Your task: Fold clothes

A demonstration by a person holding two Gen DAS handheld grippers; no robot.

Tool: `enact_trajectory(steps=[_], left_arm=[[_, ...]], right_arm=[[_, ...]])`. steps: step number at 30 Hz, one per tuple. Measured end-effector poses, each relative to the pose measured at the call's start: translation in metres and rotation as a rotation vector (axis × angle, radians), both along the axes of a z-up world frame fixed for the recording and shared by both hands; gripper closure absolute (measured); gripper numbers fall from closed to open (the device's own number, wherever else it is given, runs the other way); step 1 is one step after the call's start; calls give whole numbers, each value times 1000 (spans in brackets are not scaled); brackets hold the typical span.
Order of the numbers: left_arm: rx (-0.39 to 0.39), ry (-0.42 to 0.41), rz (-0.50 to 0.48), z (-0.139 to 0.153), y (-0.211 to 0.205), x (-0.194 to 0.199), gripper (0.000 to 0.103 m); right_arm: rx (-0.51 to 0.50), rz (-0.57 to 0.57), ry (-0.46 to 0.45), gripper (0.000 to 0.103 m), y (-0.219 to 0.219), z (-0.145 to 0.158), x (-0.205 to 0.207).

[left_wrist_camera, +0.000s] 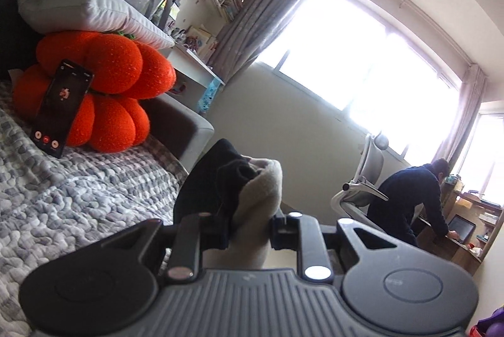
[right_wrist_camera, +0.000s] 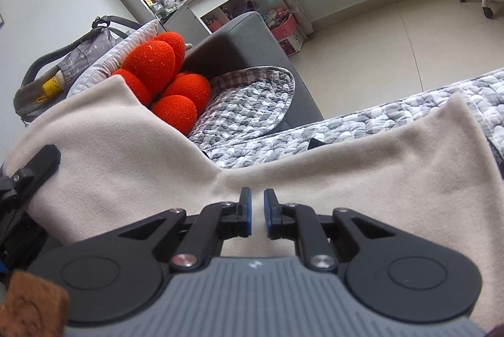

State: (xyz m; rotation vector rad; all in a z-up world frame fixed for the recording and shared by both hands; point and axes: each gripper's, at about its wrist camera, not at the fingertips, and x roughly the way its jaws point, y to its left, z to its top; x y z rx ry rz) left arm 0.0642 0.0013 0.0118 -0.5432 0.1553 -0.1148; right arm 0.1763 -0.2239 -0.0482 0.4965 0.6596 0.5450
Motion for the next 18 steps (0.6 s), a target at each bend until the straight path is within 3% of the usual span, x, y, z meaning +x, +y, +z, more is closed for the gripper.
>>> enact_trajectory(steps=[4, 7, 11, 18], left_arm=[[-19, 15, -63, -1, -16, 11, 81], [-13, 27, -105, -3, -30, 17, 81], [4, 55, -155, -8, -48, 26, 81], [32, 109, -217, -24, -68, 35, 81]], right_arm=[[53, -29, 36, 85, -18, 1, 3], [83, -47, 48, 50, -32, 3, 3], [144, -61, 49, 50, -48, 8, 0], [364, -135, 137, 50, -85, 0, 1]])
